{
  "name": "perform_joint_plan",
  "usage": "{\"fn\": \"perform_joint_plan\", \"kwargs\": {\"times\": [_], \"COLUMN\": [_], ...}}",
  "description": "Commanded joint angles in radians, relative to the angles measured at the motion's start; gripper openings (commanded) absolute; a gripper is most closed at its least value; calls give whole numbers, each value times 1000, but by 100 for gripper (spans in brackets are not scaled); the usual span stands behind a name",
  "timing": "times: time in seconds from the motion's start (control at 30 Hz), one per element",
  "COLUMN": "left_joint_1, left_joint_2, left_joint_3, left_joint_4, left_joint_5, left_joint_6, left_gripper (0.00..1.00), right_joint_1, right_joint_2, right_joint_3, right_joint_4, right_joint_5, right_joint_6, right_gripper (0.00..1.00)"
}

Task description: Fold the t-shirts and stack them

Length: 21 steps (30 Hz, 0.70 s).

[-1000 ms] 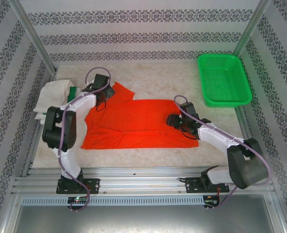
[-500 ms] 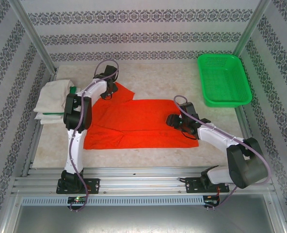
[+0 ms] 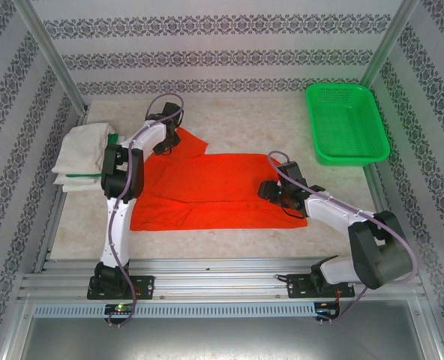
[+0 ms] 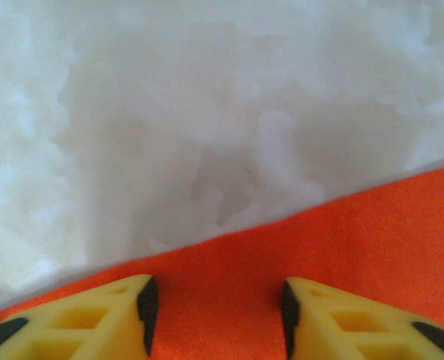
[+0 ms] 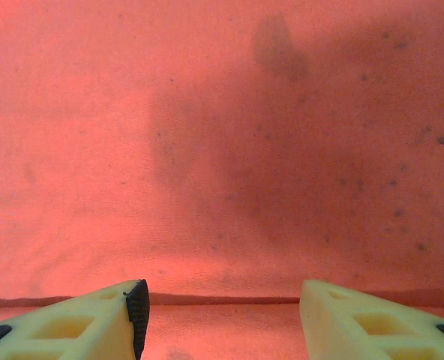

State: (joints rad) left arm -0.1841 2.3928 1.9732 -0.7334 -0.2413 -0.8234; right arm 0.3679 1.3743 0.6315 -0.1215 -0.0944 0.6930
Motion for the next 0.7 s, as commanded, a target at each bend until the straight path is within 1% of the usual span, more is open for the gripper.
{"fn": "perform_joint_plan", "kwargs": {"times": [0.0, 0.07, 0.2, 0.33, 0.43, 0.5, 0.67], "left_joint_1": [15, 15, 14, 15, 14, 15, 15], "left_joint_2": [64, 72, 75, 61, 34, 9, -42], "left_joint_3": [32, 34, 20, -4, -39, -68, -138], "left_joint_4": [-95, -99, -85, -72, -50, -32, 5], "left_joint_5": [-4, 6, 33, 59, 69, 75, 96], "left_joint_6": [11, 11, 10, 3, -2, -7, -14], "left_gripper": [40, 34, 17, 5, 0, 0, 0], "right_joint_1": [-14, -13, -16, -33, -65, -102, -179], "right_joint_2": [8, 6, 5, 1, 13, 39, 155], "right_joint_3": [-9, -7, 7, 43, 96, 140, 251], "right_joint_4": [18, 15, 10, -4, -28, -39, -39], "right_joint_5": [12, 13, 20, 47, 103, 147, 179], "right_joint_6": [2, 3, 8, 16, 19, 24, 33], "right_gripper": [56, 56, 56, 56, 56, 55, 55]}}
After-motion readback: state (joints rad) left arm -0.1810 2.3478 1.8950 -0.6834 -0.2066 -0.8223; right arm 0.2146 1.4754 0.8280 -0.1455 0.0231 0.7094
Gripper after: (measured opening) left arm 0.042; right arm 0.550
